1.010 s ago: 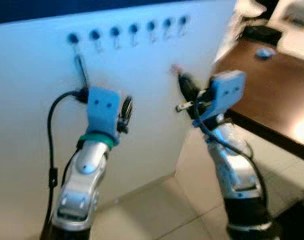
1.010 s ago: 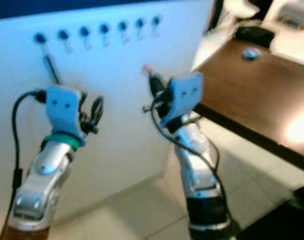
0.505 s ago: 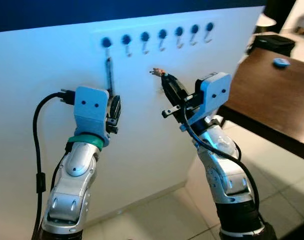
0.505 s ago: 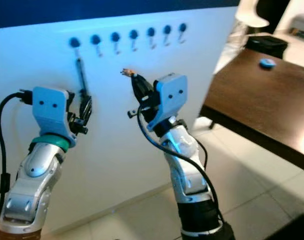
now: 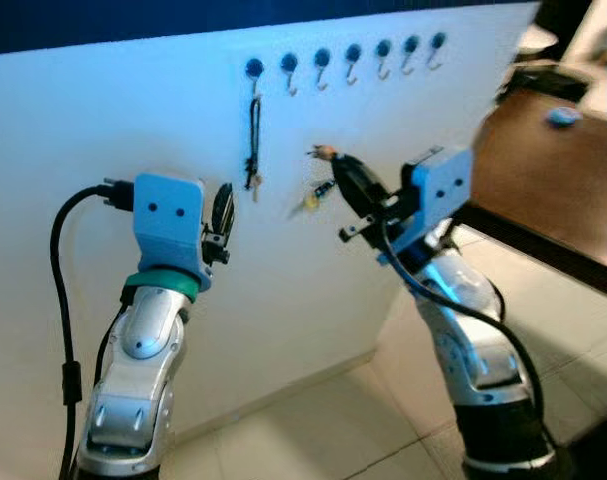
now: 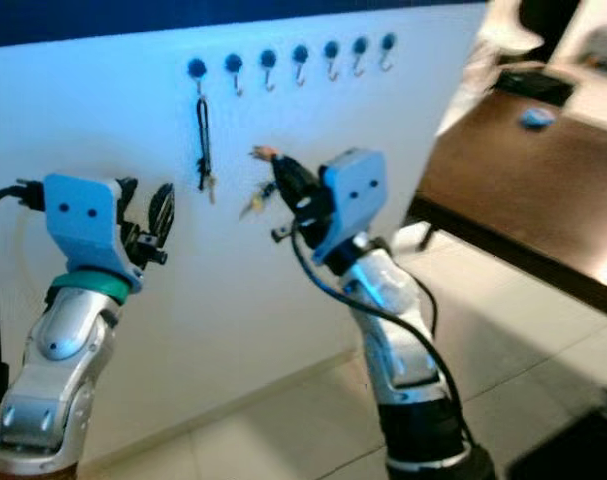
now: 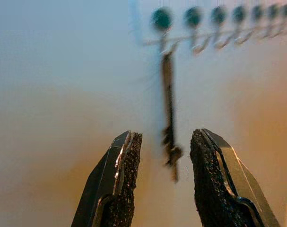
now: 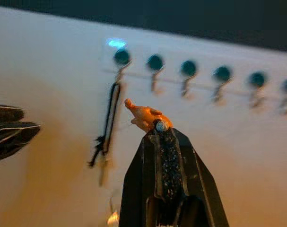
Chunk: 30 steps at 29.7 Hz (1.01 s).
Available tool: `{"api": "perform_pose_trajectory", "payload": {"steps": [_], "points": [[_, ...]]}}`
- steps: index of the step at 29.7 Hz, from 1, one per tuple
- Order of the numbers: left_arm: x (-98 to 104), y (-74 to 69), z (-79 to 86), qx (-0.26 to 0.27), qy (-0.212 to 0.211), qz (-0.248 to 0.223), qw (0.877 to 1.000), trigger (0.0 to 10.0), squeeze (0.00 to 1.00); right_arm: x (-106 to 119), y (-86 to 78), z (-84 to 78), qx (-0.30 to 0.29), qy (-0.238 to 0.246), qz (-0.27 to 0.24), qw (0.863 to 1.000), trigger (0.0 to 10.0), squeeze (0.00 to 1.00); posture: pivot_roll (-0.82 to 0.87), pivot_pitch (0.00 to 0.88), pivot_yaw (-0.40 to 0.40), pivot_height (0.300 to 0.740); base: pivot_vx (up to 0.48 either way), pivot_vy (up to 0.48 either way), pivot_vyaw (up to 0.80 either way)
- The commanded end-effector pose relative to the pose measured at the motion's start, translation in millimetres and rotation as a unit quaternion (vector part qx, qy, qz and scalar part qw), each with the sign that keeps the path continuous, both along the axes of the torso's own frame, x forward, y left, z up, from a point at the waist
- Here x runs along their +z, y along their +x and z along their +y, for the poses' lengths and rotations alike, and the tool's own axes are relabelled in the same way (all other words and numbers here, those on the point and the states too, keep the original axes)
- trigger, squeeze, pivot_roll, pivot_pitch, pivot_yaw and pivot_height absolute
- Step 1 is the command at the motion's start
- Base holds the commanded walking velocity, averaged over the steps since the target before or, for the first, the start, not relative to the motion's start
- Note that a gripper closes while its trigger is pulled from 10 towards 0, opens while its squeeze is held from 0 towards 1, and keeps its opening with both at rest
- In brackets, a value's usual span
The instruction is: Hang keys on a hook
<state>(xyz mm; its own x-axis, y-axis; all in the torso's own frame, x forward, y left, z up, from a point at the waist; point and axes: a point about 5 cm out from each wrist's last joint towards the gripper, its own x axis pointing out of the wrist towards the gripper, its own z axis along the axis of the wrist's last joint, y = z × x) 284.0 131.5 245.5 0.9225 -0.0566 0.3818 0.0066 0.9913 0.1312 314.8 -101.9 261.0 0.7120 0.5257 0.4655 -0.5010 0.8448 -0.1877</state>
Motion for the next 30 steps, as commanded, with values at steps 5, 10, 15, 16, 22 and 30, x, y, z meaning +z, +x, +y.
{"api": "perform_pose_trajectory", "payload": {"steps": [5, 10, 15, 16, 22, 30], "points": [[1.6, 4.6, -5.2, -0.004, 0.008, -0.006, 1.000, 10.0, 0.00, 5.2, 3.6, -2.2, 0.005, 0.012, 0.002, 1.000, 10.0, 0.00, -0.09, 0.000, 0.071, 0.740, 0.000, 0.000, 0.00], [0.3, 6.7, -5.9, -0.009, 0.016, 0.000, 1.000, 10.0, 0.00, 4.1, 3.0, -0.8, 0.009, 0.018, 0.006, 1.000, 10.0, 0.00, -0.08, 0.000, 0.073, 0.740, 0.000, 0.000, 0.00], [-1.9, 6.7, -6.2, -0.010, 0.021, 0.000, 1.000, 10.0, 0.00, 1.6, 2.4, -0.1, 0.012, 0.016, 0.009, 1.000, 10.0, 0.00, -0.08, 0.000, 0.074, 0.740, 0.092, 0.000, 0.00], [-1.9, 6.7, -6.2, -0.010, 0.021, 0.000, 1.000, 10.0, 0.00, 1.6, 2.4, -0.1, 0.012, 0.016, 0.009, 1.000, 10.0, 0.00, -0.08, 0.000, 0.074, 0.740, 0.458, 0.000, 0.00], [-3.5, 8.7, -4.3, -0.003, 0.018, 0.004, 1.000, 10.0, 0.00, 1.2, 2.8, 0.2, 0.014, 0.015, 0.010, 1.000, 10.0, 0.00, -0.08, 0.000, 0.074, 0.740, 0.469, 0.000, 0.00], [-5.5, 9.1, -3.2, 0.001, 0.016, 0.011, 1.000, 10.0, 0.00, -0.9, 2.5, 0.6, 0.014, 0.010, 0.013, 1.000, 10.0, 0.00, -0.08, 0.000, 0.076, 0.740, 0.409, 0.000, 0.00]]}}
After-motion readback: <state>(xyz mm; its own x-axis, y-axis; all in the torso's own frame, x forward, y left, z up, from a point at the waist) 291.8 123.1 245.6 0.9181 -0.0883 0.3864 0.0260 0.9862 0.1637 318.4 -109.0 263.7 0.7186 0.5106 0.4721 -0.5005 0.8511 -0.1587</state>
